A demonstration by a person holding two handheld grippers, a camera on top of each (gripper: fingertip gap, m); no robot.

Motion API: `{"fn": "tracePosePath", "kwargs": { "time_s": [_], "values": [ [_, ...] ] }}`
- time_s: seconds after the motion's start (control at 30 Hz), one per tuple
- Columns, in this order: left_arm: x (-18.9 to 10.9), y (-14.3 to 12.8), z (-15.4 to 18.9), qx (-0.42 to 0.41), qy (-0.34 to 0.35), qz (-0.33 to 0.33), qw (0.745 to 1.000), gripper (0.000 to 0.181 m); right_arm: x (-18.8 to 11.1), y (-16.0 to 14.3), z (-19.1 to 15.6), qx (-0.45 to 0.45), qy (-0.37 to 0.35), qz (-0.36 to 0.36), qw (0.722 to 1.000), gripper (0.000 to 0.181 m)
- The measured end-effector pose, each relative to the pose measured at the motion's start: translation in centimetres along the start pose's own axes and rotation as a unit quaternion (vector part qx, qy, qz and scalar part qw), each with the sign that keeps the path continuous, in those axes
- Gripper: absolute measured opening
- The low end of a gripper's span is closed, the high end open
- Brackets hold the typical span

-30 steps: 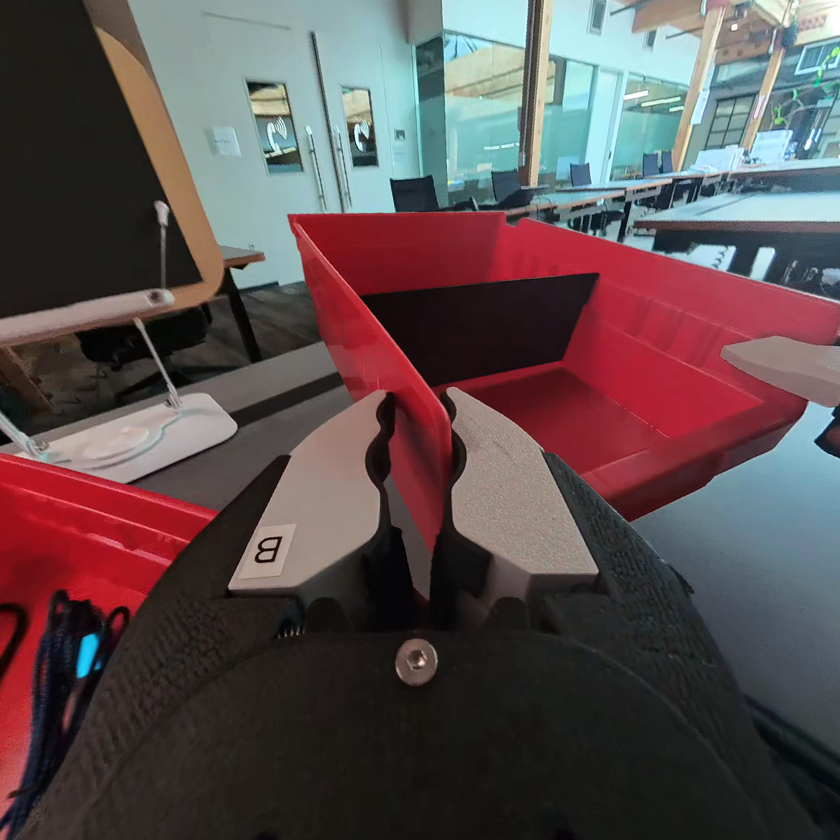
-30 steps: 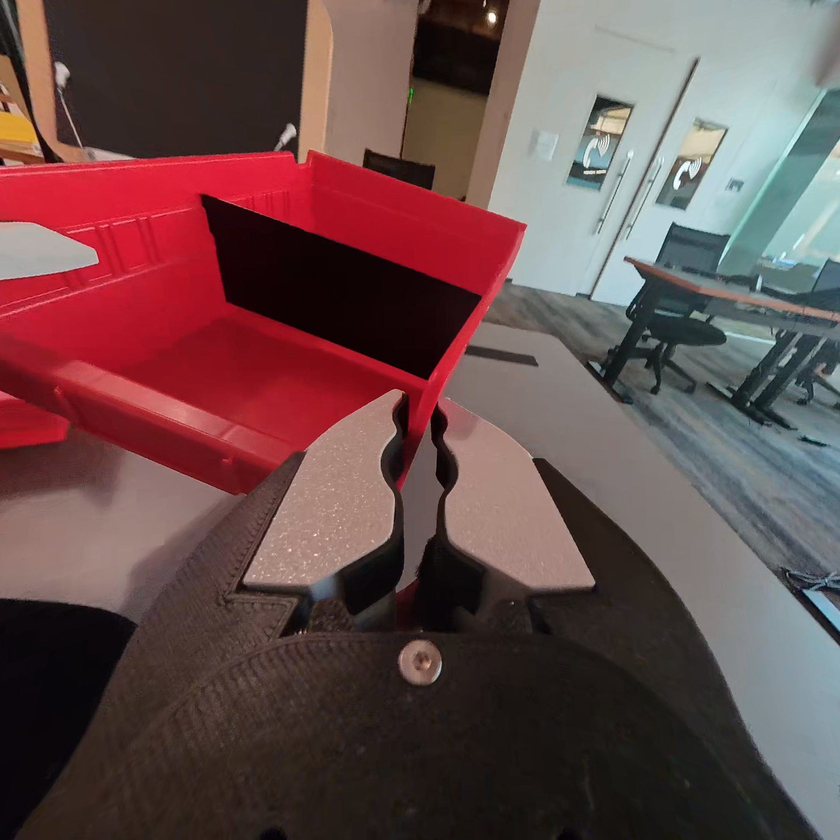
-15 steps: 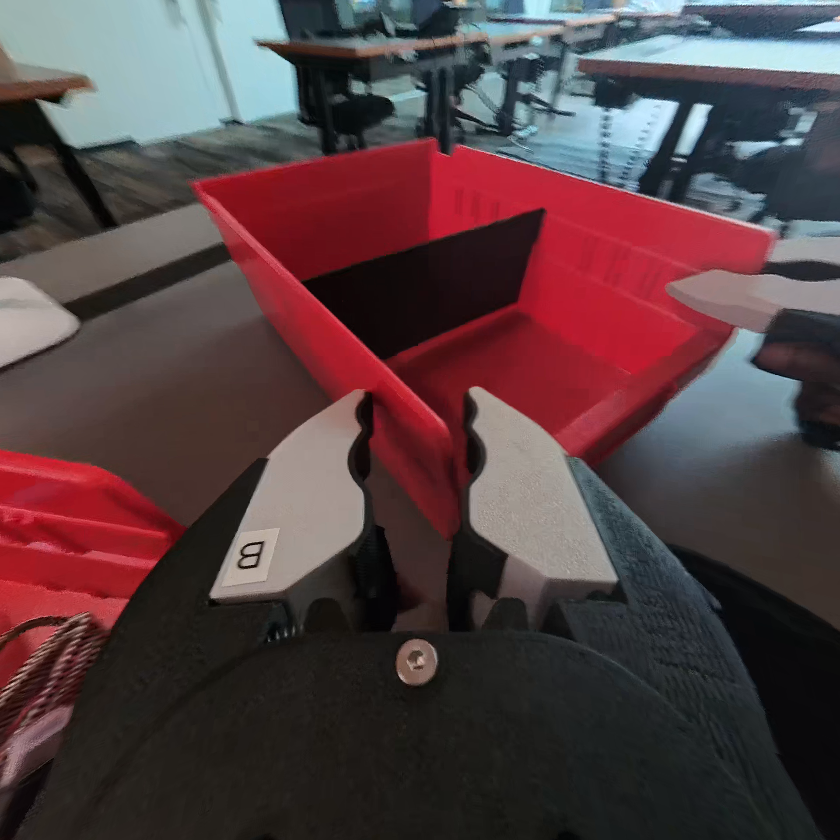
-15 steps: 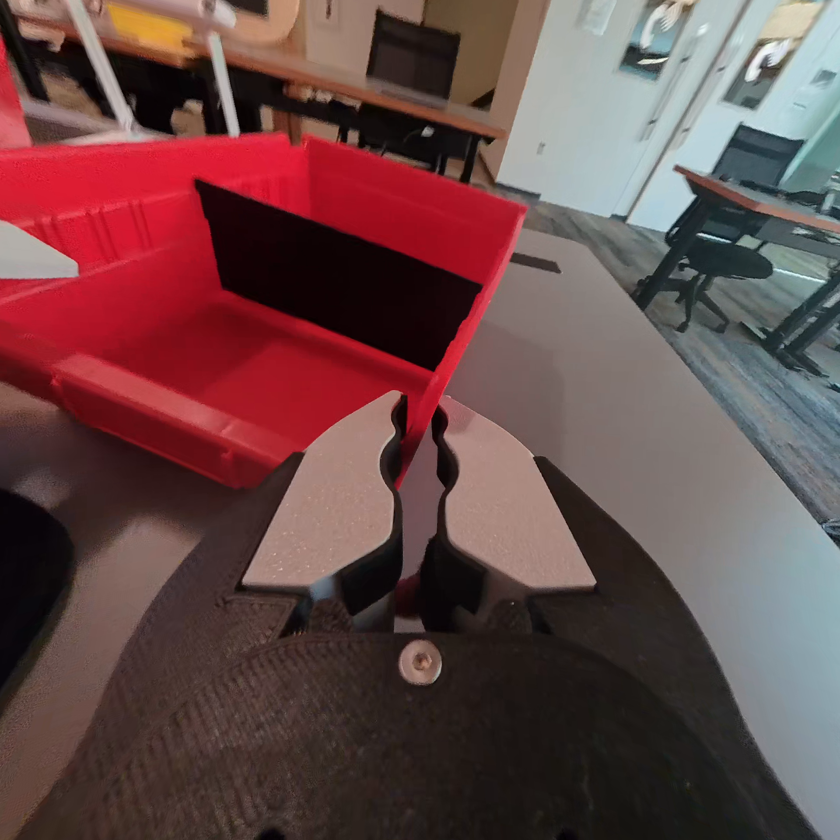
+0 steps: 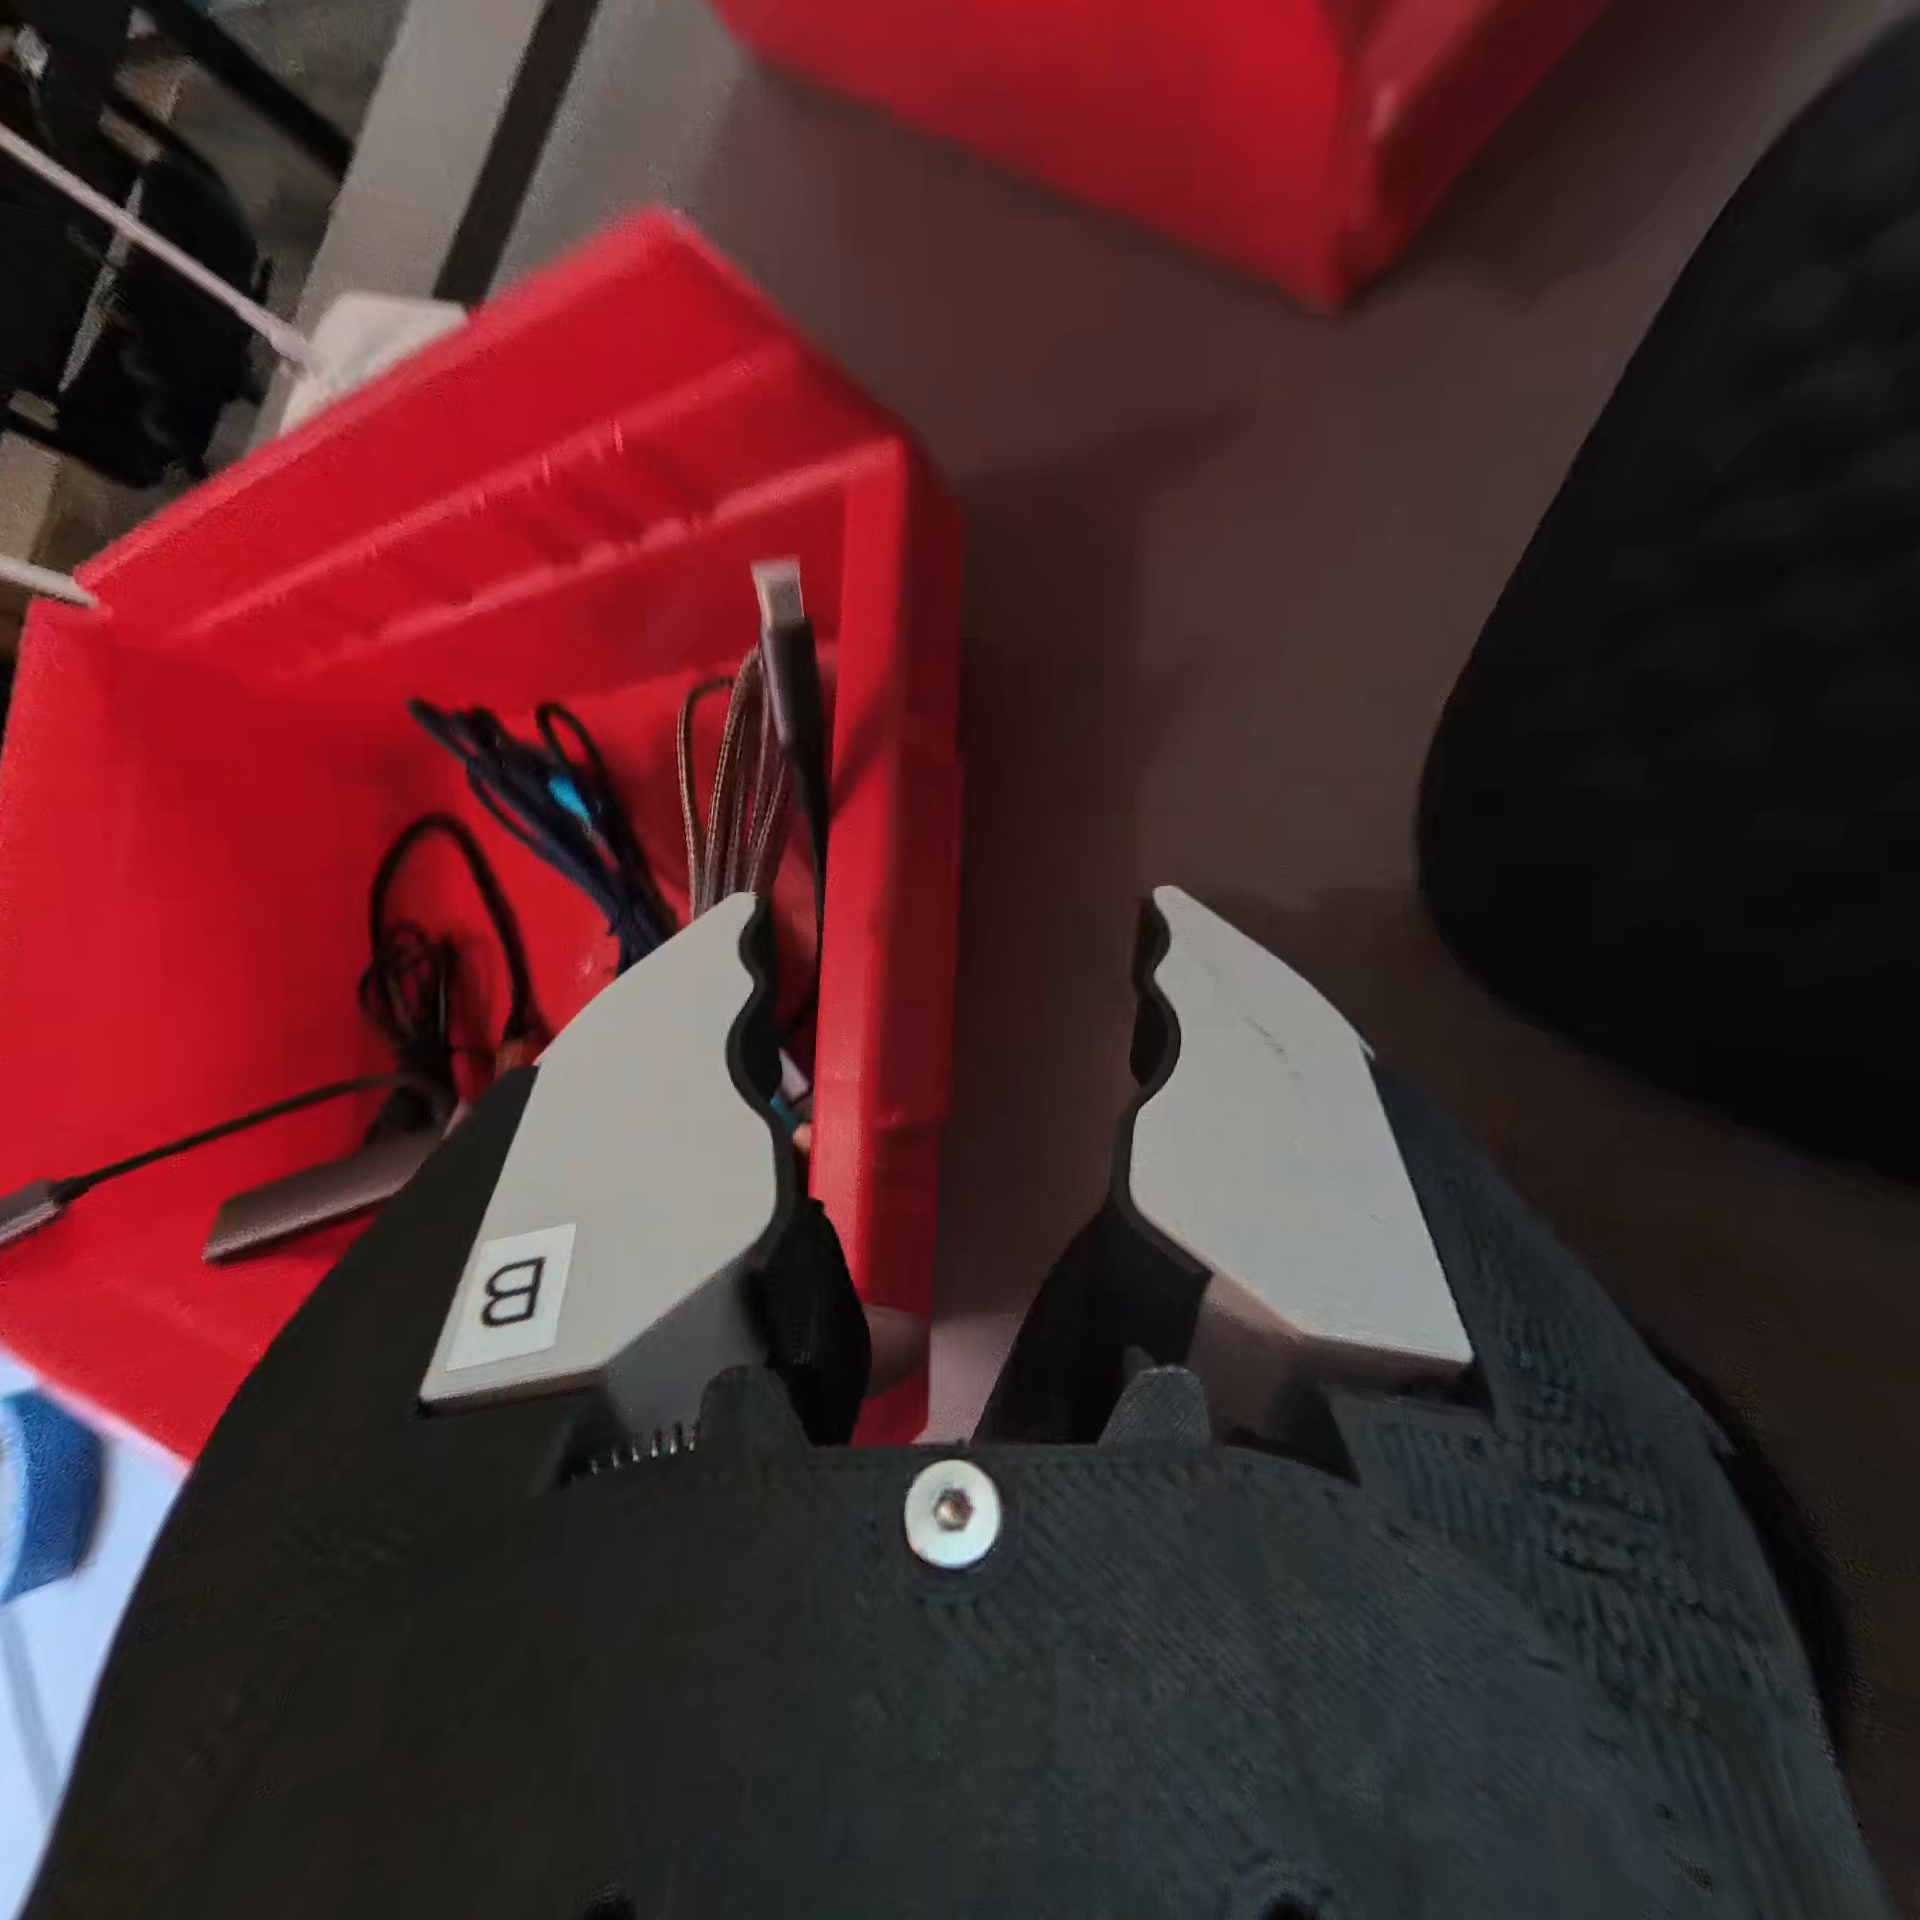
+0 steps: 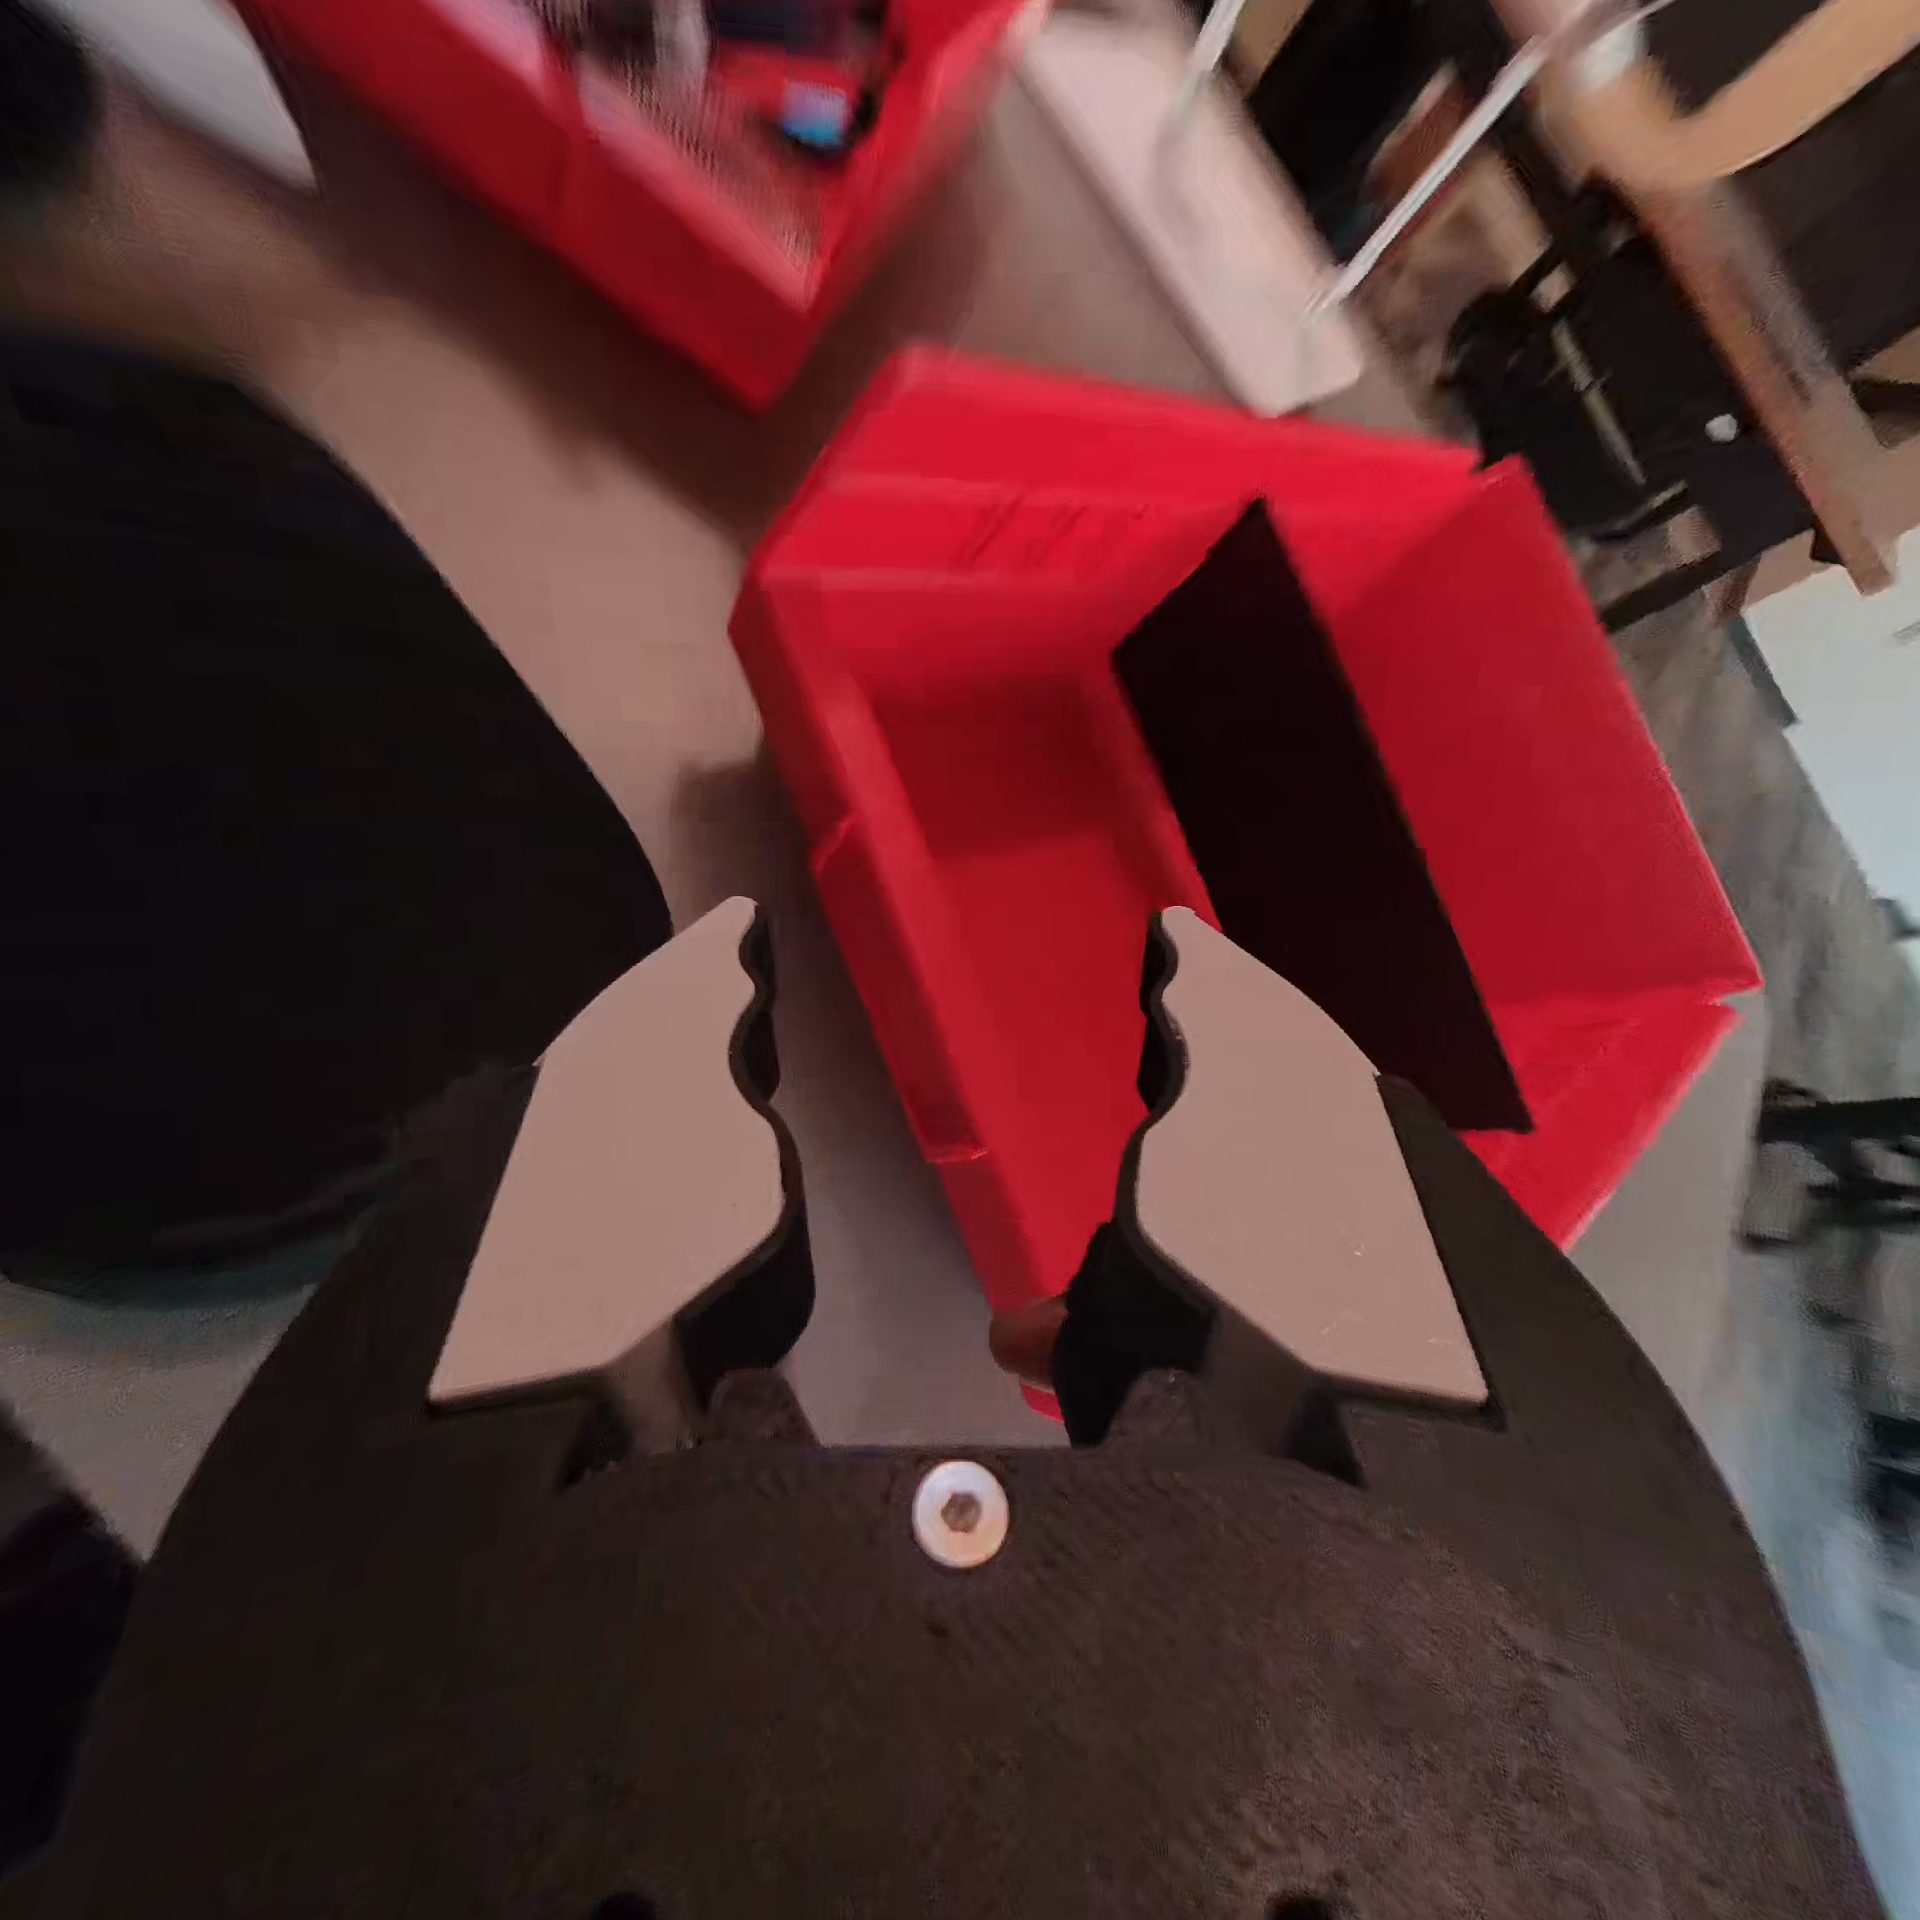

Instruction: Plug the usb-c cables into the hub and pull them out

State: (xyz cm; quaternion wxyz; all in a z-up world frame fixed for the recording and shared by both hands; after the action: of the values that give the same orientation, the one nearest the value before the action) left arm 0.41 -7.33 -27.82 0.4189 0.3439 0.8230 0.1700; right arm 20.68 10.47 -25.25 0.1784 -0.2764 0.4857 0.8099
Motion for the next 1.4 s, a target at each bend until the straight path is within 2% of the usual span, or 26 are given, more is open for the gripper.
{"fn": "tracePosePath", "kwargs": {
  "time_s": [0.03, 0.1, 0.2, 0.27, 0.3, 0.33, 0.6, 0.87, 1.0, 1.17, 1.3, 1.4],
  "values": [
    [0.3, -0.8, 0.0, 0.020, 0.014, -0.018, 1.000, 0.064, 1.2, -0.2, -0.1, -0.030, 0.001, -0.044, 0.999, 0.066],
    [1.0, -2.0, -0.1, 0.062, 0.041, -0.054, 0.996, 0.058, 3.3, -0.1, -0.5, -0.064, 0.015, -0.089, 0.994, 0.060],
    [1.9, -3.8, -0.7, 0.116, 0.070, -0.117, 0.984, 0.031, 5.4, -0.1, -0.7, -0.096, 0.021, -0.150, 0.984, 0.052],
    [1.7, -4.6, -1.3, 0.126, 0.062, -0.120, 0.983, 0.029, 6.1, -1.1, -0.4, -0.141, -0.001, -0.219, 0.966, 0.040],
    [1.5, -5.2, -1.7, 0.116, 0.054, -0.128, 0.983, 0.029, 6.3, -1.5, -0.4, -0.156, 0.001, -0.240, 0.958, 0.032],
    [1.2, -6.0, -2.2, 0.116, 0.049, -0.136, 0.983, 0.029, 6.4, -1.7, -0.4, -0.165, -0.002, -0.247, 0.955, 0.032],
    [-1.5, -12.8, -6.4, 0.126, 0.039, -0.166, 0.977, 0.031, 5.3, -3.7, 1.2, -0.177, -0.003, -0.269, 0.947, 0.032],
    [-5.7, -20.1, -9.4, 0.218, 0.042, -0.139, 0.965, 0.028, 3.1, -6.4, 2.7, -0.197, 0.002, -0.284, 0.938, 0.032],
    [-8.4, -23.6, -10.4, 0.257, 0.045, -0.185, 0.948, 0.028, 1.5, -8.3, 3.1, -0.230, -0.012, -0.274, 0.934, 0.032],
    [-10.6, -25.8, -10.2, 0.255, 0.047, -0.152, 0.954, 0.028, -0.2, -10.0, 3.0, -0.215, -0.020, -0.277, 0.936, 0.033],
    [-11.8, -26.3, -9.6, 0.255, 0.049, -0.180, 0.949, 0.027, -0.8, -10.1, 2.1, -0.201, -0.022, -0.285, 0.937, 0.033],
    [-12.9, -27.4, -9.6, 0.249, 0.049, -0.167, 0.953, 0.027, -1.2, -10.0, 1.4, -0.189, -0.014, -0.299, 0.935, 0.033]
  ]
}}
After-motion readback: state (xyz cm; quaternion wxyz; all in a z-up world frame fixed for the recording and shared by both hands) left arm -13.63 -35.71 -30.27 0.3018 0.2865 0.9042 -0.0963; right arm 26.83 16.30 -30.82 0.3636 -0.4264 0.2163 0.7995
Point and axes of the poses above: each gripper's, where its closed fingertips meet, x out along the fingers, y out of its top, z = x × y across the jaws, the point moved 6 cm from there along -x, back along the fingers, and after that the axes turned 11 degrees about y, right-handed, at the moved point
